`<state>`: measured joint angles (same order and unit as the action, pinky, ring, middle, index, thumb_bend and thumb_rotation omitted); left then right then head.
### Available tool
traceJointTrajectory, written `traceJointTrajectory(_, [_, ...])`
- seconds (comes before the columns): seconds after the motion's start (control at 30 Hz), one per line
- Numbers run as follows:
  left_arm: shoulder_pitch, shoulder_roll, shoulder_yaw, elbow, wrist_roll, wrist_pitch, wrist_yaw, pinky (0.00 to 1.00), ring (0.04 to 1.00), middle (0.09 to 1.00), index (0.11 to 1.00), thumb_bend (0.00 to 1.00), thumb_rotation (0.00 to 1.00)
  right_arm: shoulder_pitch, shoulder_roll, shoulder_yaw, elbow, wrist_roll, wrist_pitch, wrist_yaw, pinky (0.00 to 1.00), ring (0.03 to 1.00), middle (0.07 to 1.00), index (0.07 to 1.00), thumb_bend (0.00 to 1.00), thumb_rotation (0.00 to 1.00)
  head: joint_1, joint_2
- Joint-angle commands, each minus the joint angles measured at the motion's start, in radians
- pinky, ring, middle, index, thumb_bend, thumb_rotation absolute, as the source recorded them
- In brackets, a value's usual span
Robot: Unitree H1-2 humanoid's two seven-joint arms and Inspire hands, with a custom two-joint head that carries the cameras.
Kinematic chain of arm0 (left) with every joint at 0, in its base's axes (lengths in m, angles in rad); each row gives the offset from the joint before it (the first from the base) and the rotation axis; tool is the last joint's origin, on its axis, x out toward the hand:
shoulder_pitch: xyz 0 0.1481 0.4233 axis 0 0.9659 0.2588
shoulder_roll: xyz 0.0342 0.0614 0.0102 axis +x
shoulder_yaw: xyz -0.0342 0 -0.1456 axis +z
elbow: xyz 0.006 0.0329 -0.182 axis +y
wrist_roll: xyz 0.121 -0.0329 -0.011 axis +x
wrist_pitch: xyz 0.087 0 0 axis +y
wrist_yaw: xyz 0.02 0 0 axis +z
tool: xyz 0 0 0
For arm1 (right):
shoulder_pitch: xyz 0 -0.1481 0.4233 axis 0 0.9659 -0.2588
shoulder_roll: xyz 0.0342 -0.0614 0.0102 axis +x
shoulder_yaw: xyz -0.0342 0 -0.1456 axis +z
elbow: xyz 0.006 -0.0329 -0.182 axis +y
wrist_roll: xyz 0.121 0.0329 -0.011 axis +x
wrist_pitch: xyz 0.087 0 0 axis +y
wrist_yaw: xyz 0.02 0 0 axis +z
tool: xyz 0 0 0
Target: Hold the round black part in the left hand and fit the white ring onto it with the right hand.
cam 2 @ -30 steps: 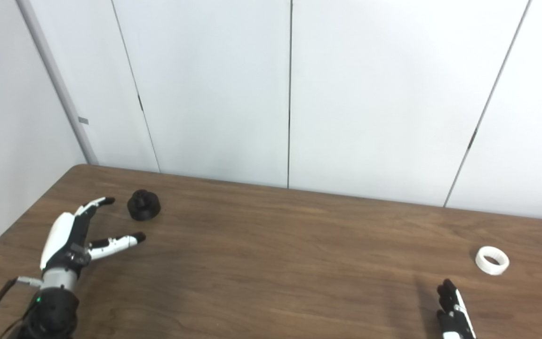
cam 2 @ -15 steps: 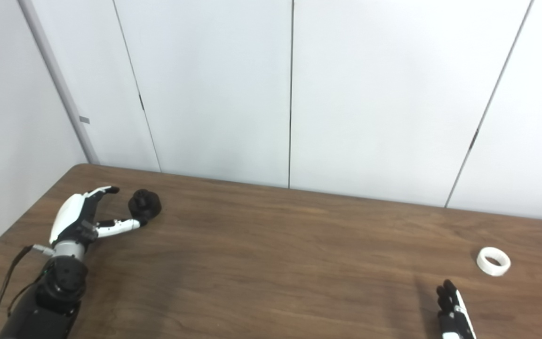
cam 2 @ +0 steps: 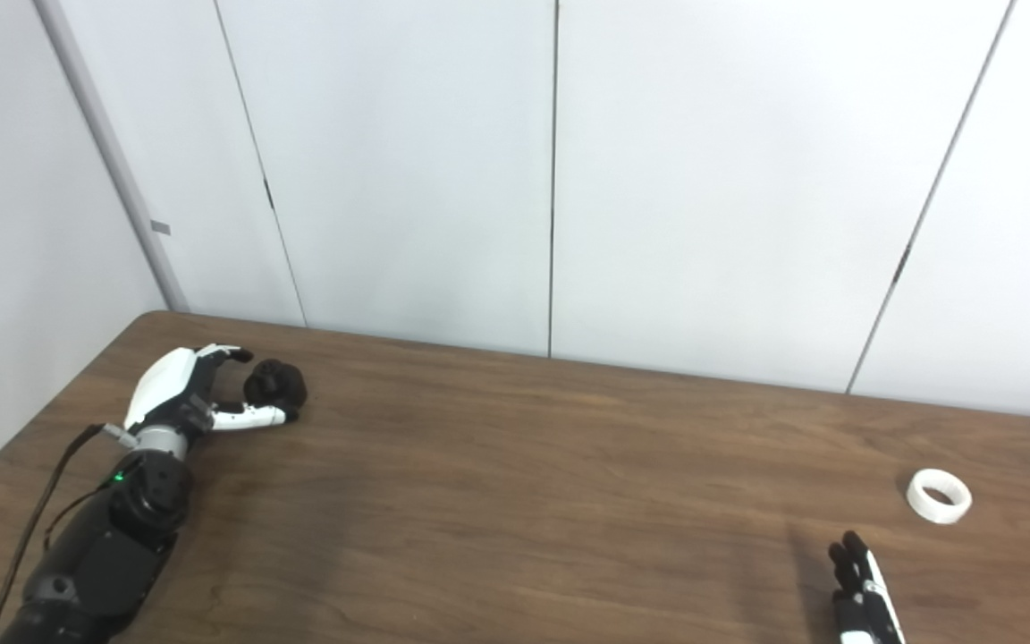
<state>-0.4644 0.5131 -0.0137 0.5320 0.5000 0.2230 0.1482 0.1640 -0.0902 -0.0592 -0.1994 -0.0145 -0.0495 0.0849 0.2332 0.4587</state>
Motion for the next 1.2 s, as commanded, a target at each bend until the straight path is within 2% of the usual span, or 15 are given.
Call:
traceJointTrajectory(0.0, [-0.063, 0.045, 0.000, 0.009, 0.011, -0.024, 0.033, 1.00, 1.000, 0.945, 0.808, 1.00, 0.37, 0.049, 0.004, 0.006, -0.005, 0.003, -0.009, -0.007, 1.00, 0.993, 0.964, 0.973, 0.49, 0.94, 0.000, 0.001])
traceJointTrajectory(0.4, [-0.102, 0.055, -0.026, 0.093, 0.005, -0.015, 0.020, 1.00, 1.000, 0.948, 0.784, 1.00, 0.35, 0.052, 0.003, 0.006, -0.009, -0.013, -0.008, -0.014, 1.00, 0.993, 0.960, 0.967, 0.50, 0.94, -0.003, 0.002])
traceJointTrajectory(0.67, [-0.105, 0.053, -0.029, 0.093, -0.010, -0.017, 0.016, 1.00, 0.998, 0.935, 0.756, 1.00, 0.34, 0.052, 0.004, 0.005, -0.006, -0.018, -0.011, -0.016, 1.00, 0.992, 0.958, 0.969, 0.50, 0.94, -0.007, 0.001])
traceJointTrajectory(1.17, [-0.111, 0.042, -0.038, 0.074, -0.041, -0.007, -0.028, 1.00, 1.000, 0.945, 0.762, 0.96, 0.32, 0.052, 0.006, 0.005, -0.008, -0.021, -0.007, -0.020, 1.00, 0.992, 0.956, 0.966, 0.50, 0.93, -0.010, 0.001])
